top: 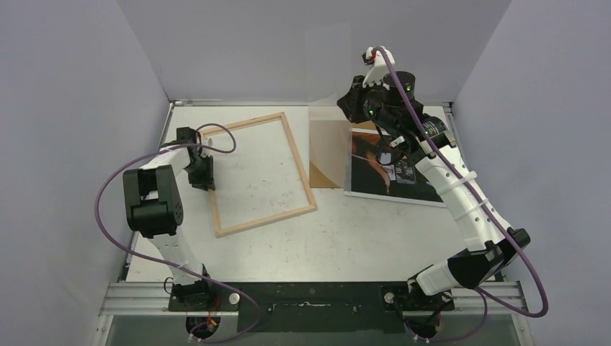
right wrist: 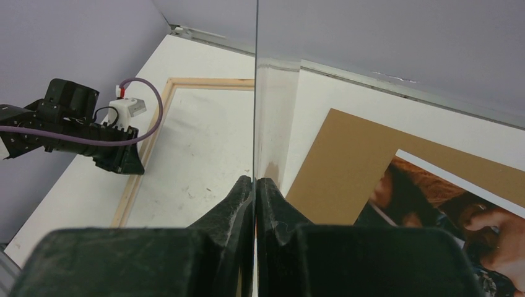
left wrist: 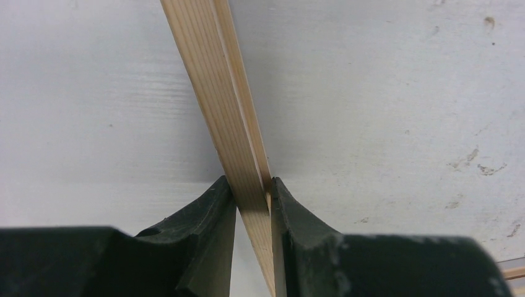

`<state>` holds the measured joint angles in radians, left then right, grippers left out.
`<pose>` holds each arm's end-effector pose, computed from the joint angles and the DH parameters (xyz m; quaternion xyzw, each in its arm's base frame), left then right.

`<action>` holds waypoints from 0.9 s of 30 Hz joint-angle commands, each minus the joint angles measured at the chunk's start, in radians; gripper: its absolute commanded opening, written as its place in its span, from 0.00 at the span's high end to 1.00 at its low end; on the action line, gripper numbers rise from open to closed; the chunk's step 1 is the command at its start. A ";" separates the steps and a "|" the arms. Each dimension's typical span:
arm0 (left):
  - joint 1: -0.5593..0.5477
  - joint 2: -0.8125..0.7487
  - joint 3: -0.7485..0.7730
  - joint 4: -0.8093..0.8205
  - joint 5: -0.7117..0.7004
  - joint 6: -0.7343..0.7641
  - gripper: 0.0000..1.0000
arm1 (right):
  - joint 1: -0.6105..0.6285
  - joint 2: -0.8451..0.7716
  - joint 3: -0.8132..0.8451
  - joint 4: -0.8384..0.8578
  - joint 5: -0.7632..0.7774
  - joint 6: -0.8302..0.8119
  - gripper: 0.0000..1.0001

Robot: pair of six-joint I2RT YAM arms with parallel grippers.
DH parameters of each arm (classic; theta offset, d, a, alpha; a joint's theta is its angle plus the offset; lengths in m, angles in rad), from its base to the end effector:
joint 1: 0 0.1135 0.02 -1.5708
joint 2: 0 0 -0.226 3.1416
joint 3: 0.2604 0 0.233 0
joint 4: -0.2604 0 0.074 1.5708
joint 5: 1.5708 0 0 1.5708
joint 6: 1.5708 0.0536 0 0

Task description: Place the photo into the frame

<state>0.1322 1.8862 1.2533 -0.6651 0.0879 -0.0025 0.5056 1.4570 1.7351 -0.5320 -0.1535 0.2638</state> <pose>0.3391 0.0403 0.1209 -0.0606 0.9879 -0.0346 0.1384 0.2736 0.1608 0.4256 -0.1417 0.7772 0.2852 0.5427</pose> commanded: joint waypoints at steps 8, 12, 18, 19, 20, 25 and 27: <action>-0.061 -0.053 -0.053 0.049 0.066 0.082 1.00 | 0.007 -0.025 0.018 0.077 -0.023 0.031 1.00; -0.047 -0.084 -0.053 0.058 0.070 0.059 0.62 | 0.008 -0.019 0.011 0.084 -0.033 0.048 1.00; -0.003 -0.158 -0.011 0.077 0.174 0.008 0.23 | 0.008 0.003 0.020 0.095 -0.071 0.090 1.00; 0.007 -0.176 -0.008 0.082 0.192 0.008 0.22 | 0.010 0.012 0.020 0.099 -0.084 0.100 1.00; 0.020 -0.196 -0.012 0.091 0.212 -0.019 0.20 | 0.012 0.021 0.022 0.099 -0.098 0.105 1.00; 0.127 -0.301 -0.087 0.209 0.266 -0.097 0.19 | 0.050 0.078 0.064 0.052 -0.128 0.122 1.00; 0.173 -0.343 -0.117 0.259 0.281 -0.154 0.20 | 0.069 0.100 0.077 0.057 -0.151 0.142 1.00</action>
<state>0.2230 1.6421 1.1782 -0.5461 0.2981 -0.0517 0.5369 1.5261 1.7519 -0.5129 -0.2489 0.3614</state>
